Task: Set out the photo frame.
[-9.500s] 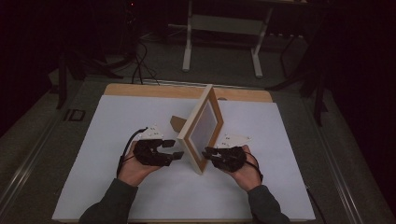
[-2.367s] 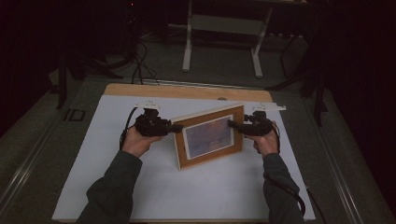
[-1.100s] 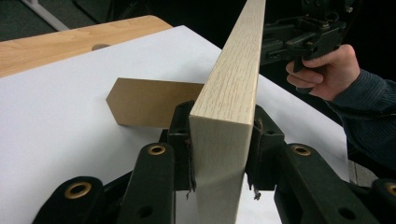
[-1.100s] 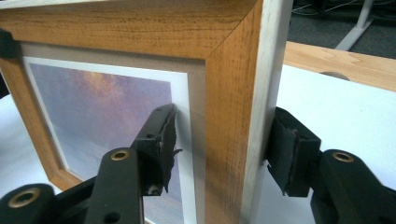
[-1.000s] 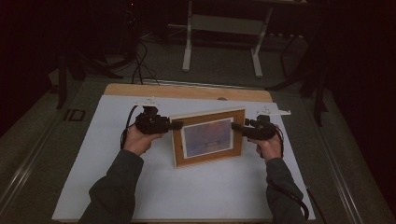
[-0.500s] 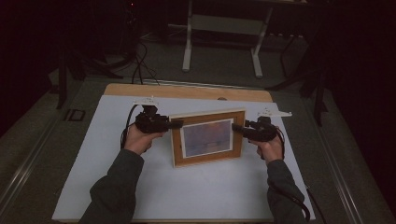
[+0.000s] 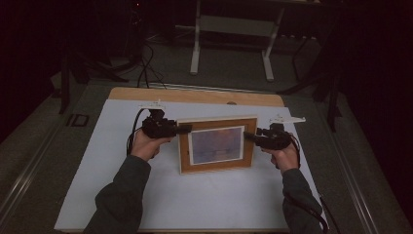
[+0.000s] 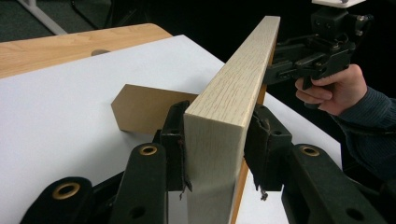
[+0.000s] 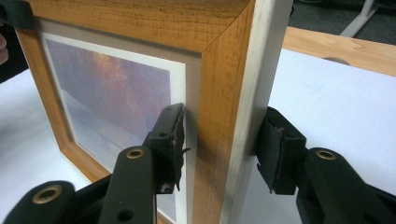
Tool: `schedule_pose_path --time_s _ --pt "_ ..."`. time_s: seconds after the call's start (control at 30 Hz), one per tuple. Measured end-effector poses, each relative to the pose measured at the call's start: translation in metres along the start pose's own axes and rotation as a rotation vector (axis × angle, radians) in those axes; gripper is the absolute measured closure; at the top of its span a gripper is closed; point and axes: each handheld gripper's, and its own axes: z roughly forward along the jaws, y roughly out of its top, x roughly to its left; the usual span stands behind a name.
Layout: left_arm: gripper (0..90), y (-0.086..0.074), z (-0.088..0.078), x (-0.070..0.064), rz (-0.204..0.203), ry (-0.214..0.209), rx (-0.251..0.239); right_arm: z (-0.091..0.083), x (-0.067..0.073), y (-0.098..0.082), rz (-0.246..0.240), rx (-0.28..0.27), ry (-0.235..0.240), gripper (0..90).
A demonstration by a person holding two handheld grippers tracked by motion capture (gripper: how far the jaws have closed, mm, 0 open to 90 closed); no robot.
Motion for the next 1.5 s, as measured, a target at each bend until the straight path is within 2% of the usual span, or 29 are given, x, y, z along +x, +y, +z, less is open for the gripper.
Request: schedule_pose_path --time_s 0.57,1.2,1.5 --pt "62.0 0.0 -0.003 0.006 -0.009 -0.012 -0.006 -0.003 0.006 -0.003 0.005 0.013 0.005 58.0" --pt "60.7 -0.001 -0.015 0.01 -0.021 -0.028 0.005 -0.001 0.018 -0.001 -0.016 0.038 0.017 60.2" --pt "60.5 -0.003 -0.024 0.01 -0.025 -0.023 0.007 0.002 0.024 -0.001 -0.026 0.039 0.031 60.7"
